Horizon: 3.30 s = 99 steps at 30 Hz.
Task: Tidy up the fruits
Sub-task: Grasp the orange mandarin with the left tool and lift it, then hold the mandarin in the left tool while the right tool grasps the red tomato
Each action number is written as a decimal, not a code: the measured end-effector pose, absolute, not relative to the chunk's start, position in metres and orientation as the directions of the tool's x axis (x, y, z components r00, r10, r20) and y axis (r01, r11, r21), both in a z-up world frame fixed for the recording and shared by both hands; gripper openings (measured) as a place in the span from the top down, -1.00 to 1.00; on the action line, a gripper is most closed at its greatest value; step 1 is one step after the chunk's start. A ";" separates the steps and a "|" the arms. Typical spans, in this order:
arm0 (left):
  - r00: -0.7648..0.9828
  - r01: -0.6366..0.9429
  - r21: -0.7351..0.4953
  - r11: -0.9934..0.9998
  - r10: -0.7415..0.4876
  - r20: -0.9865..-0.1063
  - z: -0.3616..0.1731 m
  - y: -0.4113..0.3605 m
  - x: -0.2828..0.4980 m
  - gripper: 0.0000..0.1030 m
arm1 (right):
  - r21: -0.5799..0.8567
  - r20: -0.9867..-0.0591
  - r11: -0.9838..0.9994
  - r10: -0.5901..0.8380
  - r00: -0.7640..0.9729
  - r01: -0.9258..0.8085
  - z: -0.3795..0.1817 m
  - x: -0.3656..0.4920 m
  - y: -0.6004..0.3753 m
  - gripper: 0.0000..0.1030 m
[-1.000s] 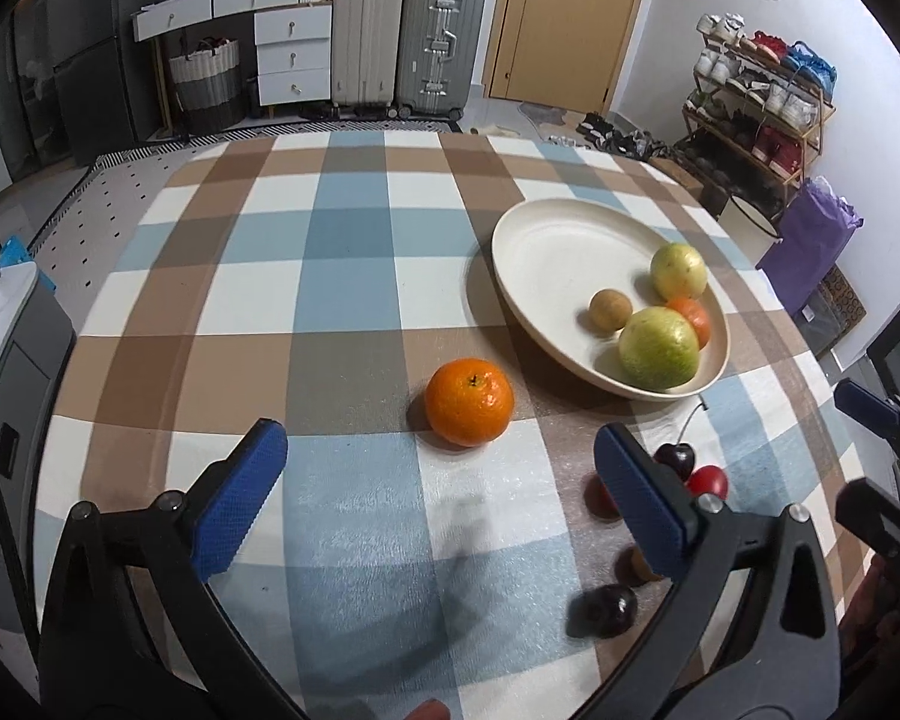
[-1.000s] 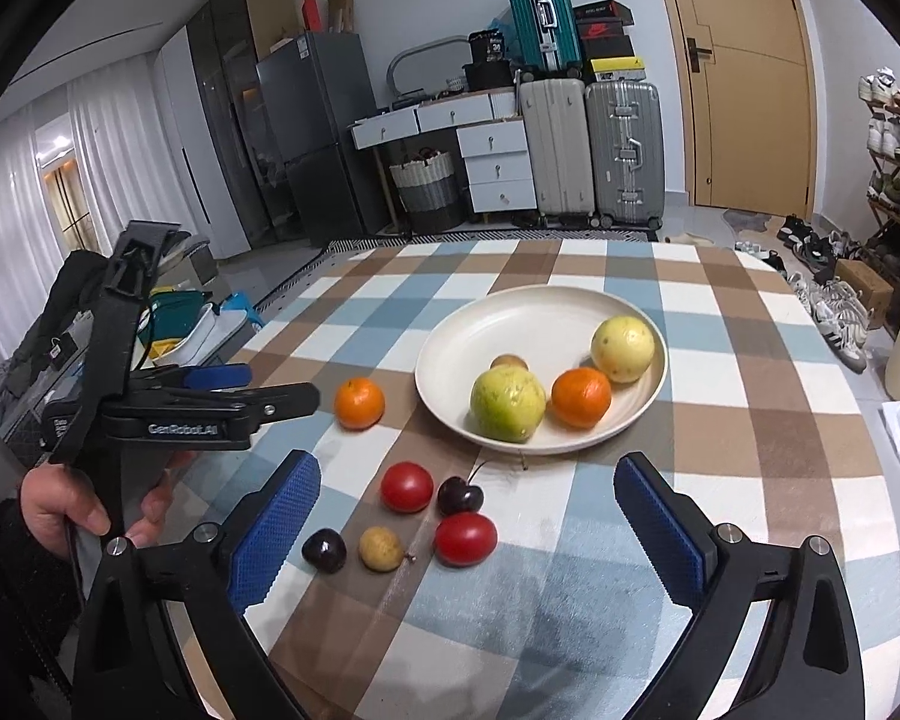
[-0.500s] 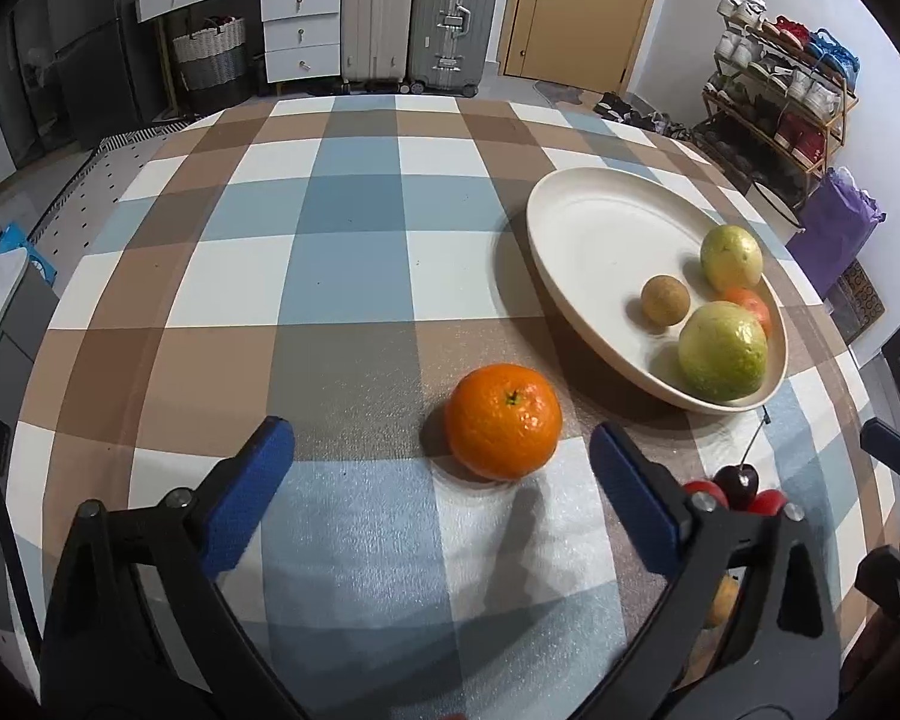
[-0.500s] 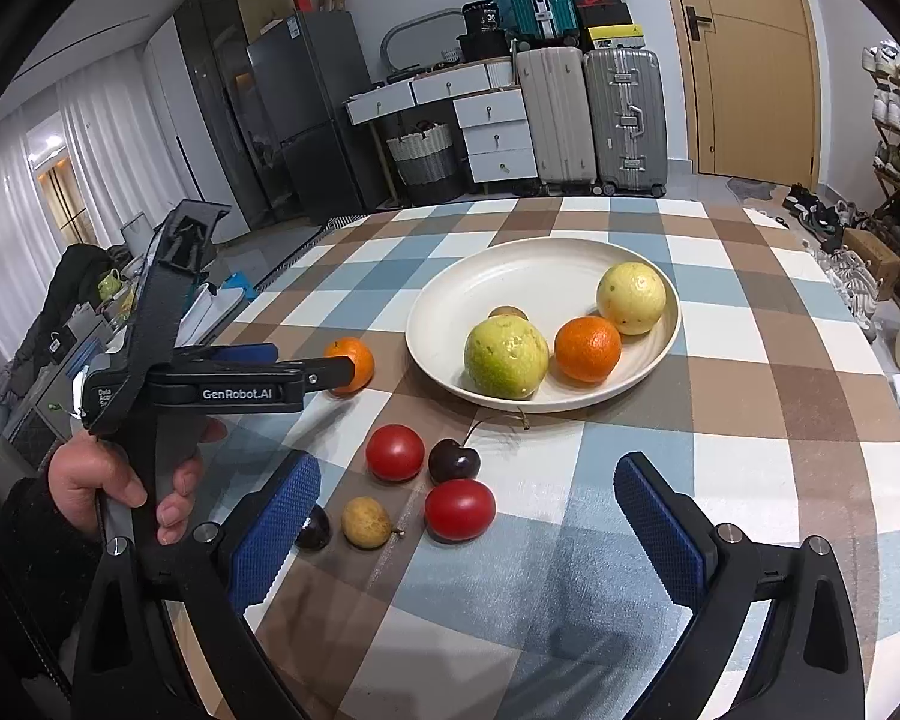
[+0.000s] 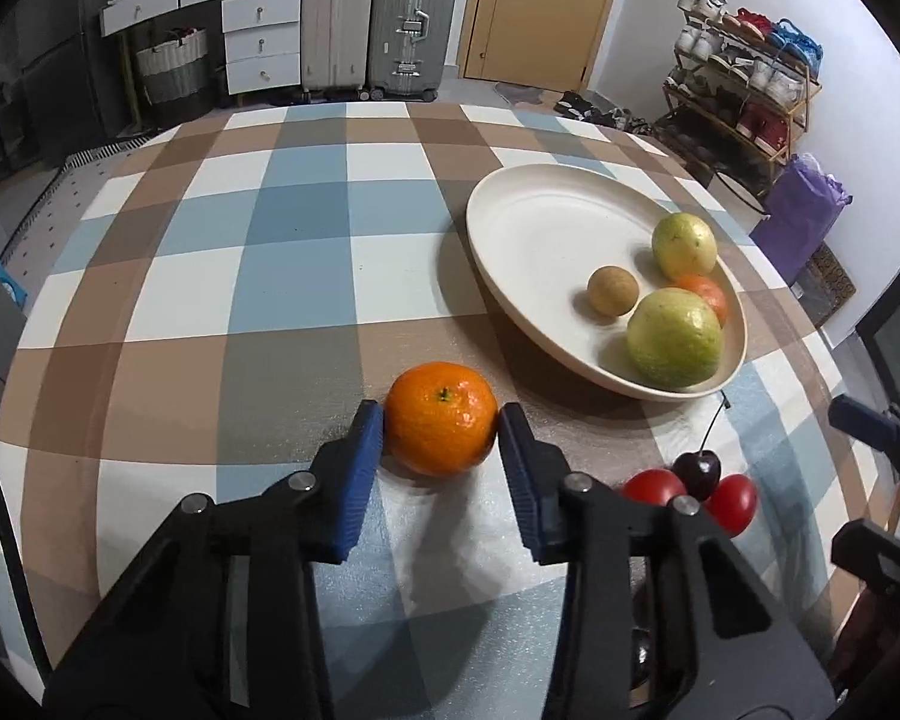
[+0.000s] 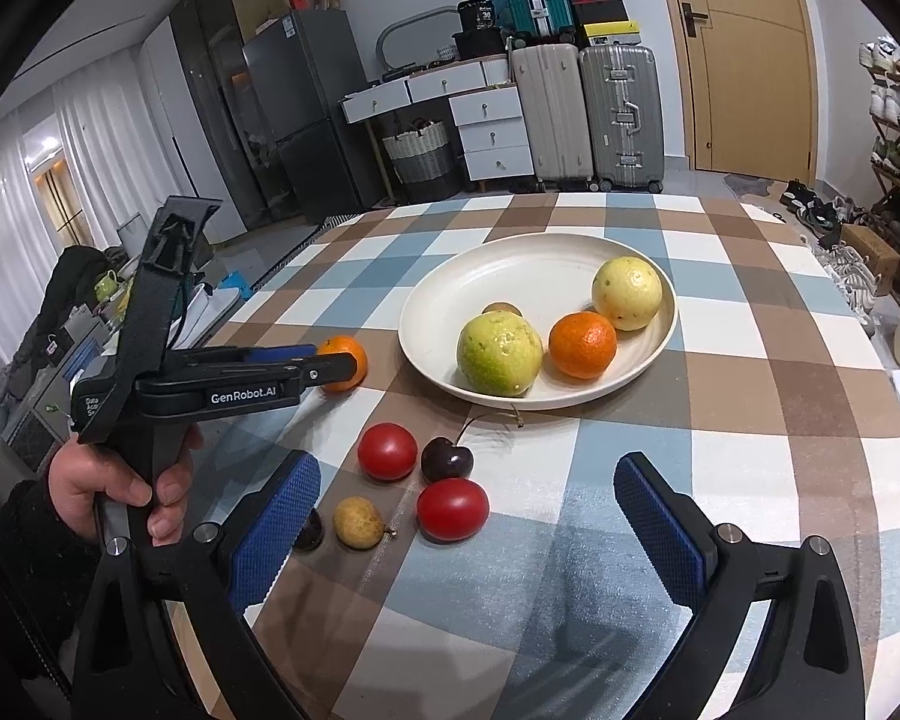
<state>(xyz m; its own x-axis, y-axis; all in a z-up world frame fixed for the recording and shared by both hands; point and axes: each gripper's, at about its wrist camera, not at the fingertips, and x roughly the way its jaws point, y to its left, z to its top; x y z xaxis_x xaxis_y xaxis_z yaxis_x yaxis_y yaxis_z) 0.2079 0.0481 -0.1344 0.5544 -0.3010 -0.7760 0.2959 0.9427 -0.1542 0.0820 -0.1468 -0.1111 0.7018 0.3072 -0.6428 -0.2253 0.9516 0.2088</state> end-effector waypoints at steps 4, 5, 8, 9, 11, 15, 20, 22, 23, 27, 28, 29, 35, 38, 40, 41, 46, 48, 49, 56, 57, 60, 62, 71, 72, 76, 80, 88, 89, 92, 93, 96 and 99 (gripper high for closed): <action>0.550 0.304 -0.185 0.934 -0.331 -0.767 -0.133 0.052 0.204 0.32 | 0.213 -0.640 0.951 0.309 0.704 -0.224 -0.111 0.082 -0.148 -0.95; 0.551 0.306 -0.187 0.934 -0.333 -0.765 -0.133 0.052 0.204 0.32 | 0.214 -0.641 0.951 0.308 0.703 -0.222 -0.111 0.082 -0.148 -0.95; 0.555 0.314 -0.184 0.931 -0.338 -0.760 -0.129 0.053 0.201 0.32 | 0.220 -0.645 0.950 0.311 0.698 -0.219 -0.112 0.083 -0.149 -0.95; 0.559 0.317 -0.180 0.931 -0.337 -0.758 -0.126 0.054 0.199 0.32 | 0.228 -0.649 0.948 0.317 0.691 -0.221 -0.113 0.083 -0.150 -0.95; 0.567 0.312 -0.182 0.932 -0.337 -0.752 -0.122 0.057 0.195 0.32 | 0.243 -0.654 0.944 0.329 0.681 -0.223 -0.115 0.084 -0.151 -0.95; 0.571 0.310 -0.191 0.931 -0.343 -0.746 -0.114 0.061 0.184 0.32 | 0.256 -0.662 0.942 0.333 0.671 -0.215 -0.119 0.087 -0.152 -0.95; 0.564 0.317 -0.188 0.930 -0.344 -0.751 -0.109 0.064 0.173 0.31 | 0.261 -0.674 0.942 0.335 0.658 -0.211 -0.123 0.090 -0.152 -0.95; 0.563 0.311 -0.191 0.931 -0.342 -0.752 -0.108 0.066 0.168 0.31 | 0.260 -0.681 0.943 0.332 0.653 -0.208 -0.126 0.092 -0.152 -0.95; 0.563 0.314 -0.197 0.929 -0.349 -0.749 -0.106 0.067 0.164 0.31 | 0.255 -0.683 0.946 0.323 0.655 -0.201 -0.127 0.093 -0.152 -0.95; 0.567 0.338 -0.185 0.923 -0.357 -0.742 -0.097 0.068 0.150 0.31 | 0.253 -0.689 0.949 0.315 0.653 -0.190 -0.130 0.094 -0.154 -0.95; 0.566 0.344 -0.183 0.921 -0.359 -0.742 -0.095 0.068 0.147 0.31 | 0.251 -0.691 0.949 0.314 0.651 -0.192 -0.132 0.095 -0.154 -0.95; 0.568 0.345 -0.182 0.921 -0.359 -0.740 -0.094 0.069 0.144 0.31 | 0.246 -0.694 0.950 0.310 0.650 -0.190 -0.133 0.095 -0.153 -0.95; 0.578 0.331 -0.202 0.922 -0.367 -0.729 -0.085 0.076 0.129 0.31 | 0.226 -0.712 0.956 0.294 0.638 -0.188 -0.139 0.098 -0.149 -0.94; 0.580 0.322 -0.208 0.924 -0.366 -0.728 -0.084 0.080 0.123 0.31 | 0.215 -0.723 0.957 0.290 0.627 -0.195 -0.142 0.100 -0.145 -0.79; 0.587 0.317 -0.202 0.927 -0.359 -0.726 -0.083 0.082 0.119 0.31 | 0.211 -0.735 0.957 0.288 0.613 -0.197 -0.145 0.102 -0.143 -0.67; 0.586 0.316 -0.203 0.927 -0.359 -0.726 -0.082 0.084 0.115 0.31 | 0.209 -0.739 0.958 0.286 0.610 -0.197 -0.146 0.103 -0.143 -0.67; 0.592 0.300 -0.203 0.932 -0.348 -0.727 -0.082 0.093 0.108 0.31 | 0.211 -0.742 0.956 0.292 0.604 -0.204 -0.148 0.103 -0.140 -0.56; 0.592 0.295 -0.201 0.934 -0.344 -0.729 -0.082 0.097 0.106 0.31 | 0.214 -0.745 0.954 0.298 0.597 -0.210 -0.149 0.104 -0.139 -0.47; 0.592 0.291 -0.202 0.935 -0.342 -0.730 -0.082 0.099 0.104 0.31 | 0.215 -0.748 0.953 0.301 0.592 -0.213 -0.150 0.104 -0.138 -0.46; 0.593 0.276 -0.208 0.938 -0.337 -0.732 -0.083 0.106 0.097 0.31 | 0.225 -0.756 0.946 0.320 0.572 -0.232 -0.155 0.105 -0.132 -0.12; 0.593 0.276 -0.210 0.938 -0.338 -0.730 -0.083 0.105 0.099 0.31 | 0.223 -0.756 0.946 0.320 0.571 -0.235 -0.155 0.105 -0.131 -0.08; 0.594 0.275 -0.210 0.938 -0.338 -0.730 -0.082 0.106 0.097 0.31 | 0.232 -0.752 0.943 0.330 0.571 -0.240 -0.155 0.104 -0.130 0.01; 0.594 0.277 -0.211 0.937 -0.340 -0.729 -0.082 0.107 0.096 0.31 | 0.234 -0.751 0.941 0.335 0.569 -0.245 -0.155 0.104 -0.130 0.12; 0.597 0.287 -0.211 0.934 -0.347 -0.723 -0.076 0.103 0.094 0.31 | 0.217 -0.739 0.936 0.343 0.579 -0.278 -0.154 0.099 -0.126 0.36; 0.596 0.290 -0.213 0.933 -0.350 -0.722 -0.075 0.101 0.094 0.31 | 0.215 -0.737 0.936 0.342 0.583 -0.278 -0.153 0.098 -0.126 0.36; 0.595 0.300 -0.213 0.930 -0.356 -0.721 -0.072 0.095 0.098 0.31 | 0.225 -0.725 0.935 0.348 0.594 -0.274 -0.147 0.096 -0.130 0.36; 0.587 0.324 -0.193 0.926 -0.357 -0.727 -0.069 0.084 0.105 0.31 | 0.237 -0.710 0.932 0.359 0.606 -0.274 -0.140 0.094 -0.134 0.36; 0.560 0.400 -0.210 0.892 -0.419 -0.715 -0.057 0.057 0.125 0.31 | 0.264 -0.668 0.922 0.387 0.635 -0.284 -0.119 0.093 -0.139 0.36; 0.559 0.405 -0.215 0.889 -0.426 -0.711 -0.054 0.054 0.129 0.31 | 0.267 -0.663 0.920 0.391 0.638 -0.287 -0.116 0.093 -0.140 0.36; 0.559 0.412 -0.225 0.883 -0.440 -0.703 -0.049 0.047 0.138 0.31 | 0.271 -0.647 0.917 0.400 0.650 -0.294 -0.106 0.097 -0.142 0.36; 0.560 0.413 -0.225 0.883 -0.441 -0.701 -0.048 0.044 0.143 0.31 | 0.273 -0.642 0.916 0.402 0.653 -0.295 -0.103 0.099 -0.142 0.36; 0.556 0.412 -0.239 0.879 -0.451 -0.698 -0.045 0.036 0.155 0.31 | 0.276 -0.622 0.913 0.407 0.669 -0.299 -0.092 0.105 -0.144 0.36; 0.551 0.410 -0.248 0.878 -0.455 -0.699 -0.043 0.030 0.167 0.31 | 0.280 -0.600 0.912 0.410 0.687 -0.300 -0.080 0.112 -0.148 0.36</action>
<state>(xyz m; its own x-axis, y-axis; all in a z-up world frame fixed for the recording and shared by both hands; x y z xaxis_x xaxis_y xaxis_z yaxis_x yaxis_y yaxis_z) 0.1668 0.0299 -0.0432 0.5513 -0.4547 -0.6994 0.4097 0.8779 -0.2478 0.1125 -0.1479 -0.0798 0.6874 0.4099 -0.5995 -0.2995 0.9120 0.2802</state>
